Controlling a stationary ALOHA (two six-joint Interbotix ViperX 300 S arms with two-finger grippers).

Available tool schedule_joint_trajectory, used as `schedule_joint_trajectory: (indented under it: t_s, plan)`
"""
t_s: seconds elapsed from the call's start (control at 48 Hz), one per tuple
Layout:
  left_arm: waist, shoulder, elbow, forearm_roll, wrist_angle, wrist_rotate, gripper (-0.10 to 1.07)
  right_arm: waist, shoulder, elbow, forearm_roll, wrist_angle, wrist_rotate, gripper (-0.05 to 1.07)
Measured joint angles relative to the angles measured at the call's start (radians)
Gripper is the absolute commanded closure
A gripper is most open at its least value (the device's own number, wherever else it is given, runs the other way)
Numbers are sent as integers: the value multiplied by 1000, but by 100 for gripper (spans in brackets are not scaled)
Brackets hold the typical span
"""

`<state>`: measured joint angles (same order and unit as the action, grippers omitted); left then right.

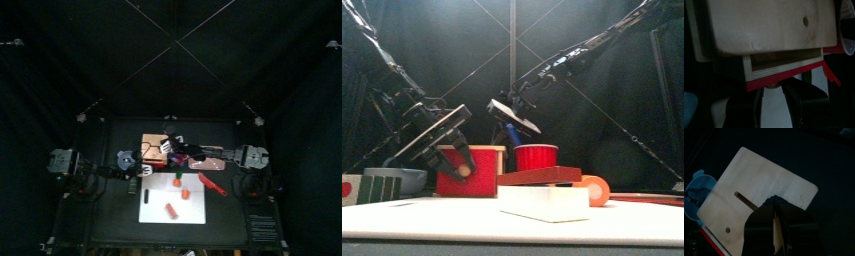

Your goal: Open drawer

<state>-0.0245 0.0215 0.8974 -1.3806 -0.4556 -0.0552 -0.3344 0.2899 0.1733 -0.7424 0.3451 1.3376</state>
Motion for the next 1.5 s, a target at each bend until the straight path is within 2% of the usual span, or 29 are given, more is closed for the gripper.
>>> schedule_joint_trajectory:
  t_s: [0.688, 1.042, 1.208, 1.375, 1.5]
  plan:
    - [-172, -3, 5, -120, -75, -2, 32, 26, -6, 3, 26, 23, -2, 100]
    - [-210, -3, 3, -140, -89, -3, 30, 28, -9, 8, 28, 25, -2, 100]
    - [-213, -3, 2, -140, -100, -2, 22, 28, -9, 8, 29, 25, -2, 100]
    - [-213, -3, 3, -140, -110, -2, 7, 28, -9, 8, 29, 25, 0, 100]
    - [-215, -3, 2, -140, -110, -2, 2, 28, -9, 9, 29, 25, 0, 100]
